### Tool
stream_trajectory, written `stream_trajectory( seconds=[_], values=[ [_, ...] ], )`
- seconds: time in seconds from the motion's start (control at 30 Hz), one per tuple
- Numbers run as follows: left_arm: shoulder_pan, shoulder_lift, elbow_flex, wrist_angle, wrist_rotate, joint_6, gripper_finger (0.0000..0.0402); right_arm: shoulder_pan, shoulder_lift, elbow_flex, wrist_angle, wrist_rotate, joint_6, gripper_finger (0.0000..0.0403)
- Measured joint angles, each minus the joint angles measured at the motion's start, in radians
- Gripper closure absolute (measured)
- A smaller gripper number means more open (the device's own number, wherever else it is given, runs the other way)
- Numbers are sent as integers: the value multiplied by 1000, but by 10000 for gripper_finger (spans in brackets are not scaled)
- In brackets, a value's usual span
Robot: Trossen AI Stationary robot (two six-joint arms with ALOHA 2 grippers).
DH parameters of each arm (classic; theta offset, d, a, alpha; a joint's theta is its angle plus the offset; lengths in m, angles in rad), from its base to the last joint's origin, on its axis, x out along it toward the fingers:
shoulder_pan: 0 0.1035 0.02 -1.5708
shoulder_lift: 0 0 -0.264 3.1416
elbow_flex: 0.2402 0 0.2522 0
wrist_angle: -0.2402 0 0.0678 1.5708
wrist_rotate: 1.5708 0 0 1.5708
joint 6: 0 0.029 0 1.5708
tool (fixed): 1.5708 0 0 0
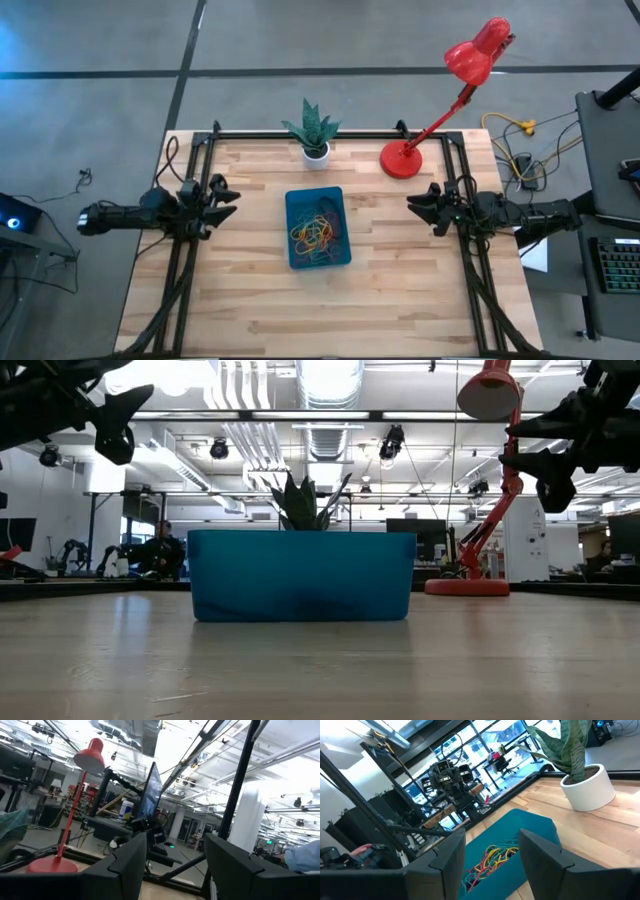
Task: Pick and place rubber bands into bin
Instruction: Return to Home Position
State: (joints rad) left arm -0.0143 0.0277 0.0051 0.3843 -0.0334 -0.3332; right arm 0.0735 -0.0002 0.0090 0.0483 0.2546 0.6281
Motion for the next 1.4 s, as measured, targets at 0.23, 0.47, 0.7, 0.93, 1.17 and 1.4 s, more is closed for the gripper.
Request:
stream_trajectory(
  seconds=[0.23,0.47,0.7,0.93,1.17,1.4],
  values=[
    [0,20,0,-1,-1,0,217,0,0,0,0,1,0,233],
    [0,71,0,-2,0,0,217,0,4,0,1,3,0,234],
    [0,114,0,0,-1,0,217,0,14,0,0,3,0,234],
    [1,152,0,-1,0,0,217,0,15,0,1,3,0,235],
    [1,182,0,0,0,0,217,0,15,0,1,2,0,236],
    [1,206,0,-1,0,0,217,0,15,0,1,2,0,234]
  ],
)
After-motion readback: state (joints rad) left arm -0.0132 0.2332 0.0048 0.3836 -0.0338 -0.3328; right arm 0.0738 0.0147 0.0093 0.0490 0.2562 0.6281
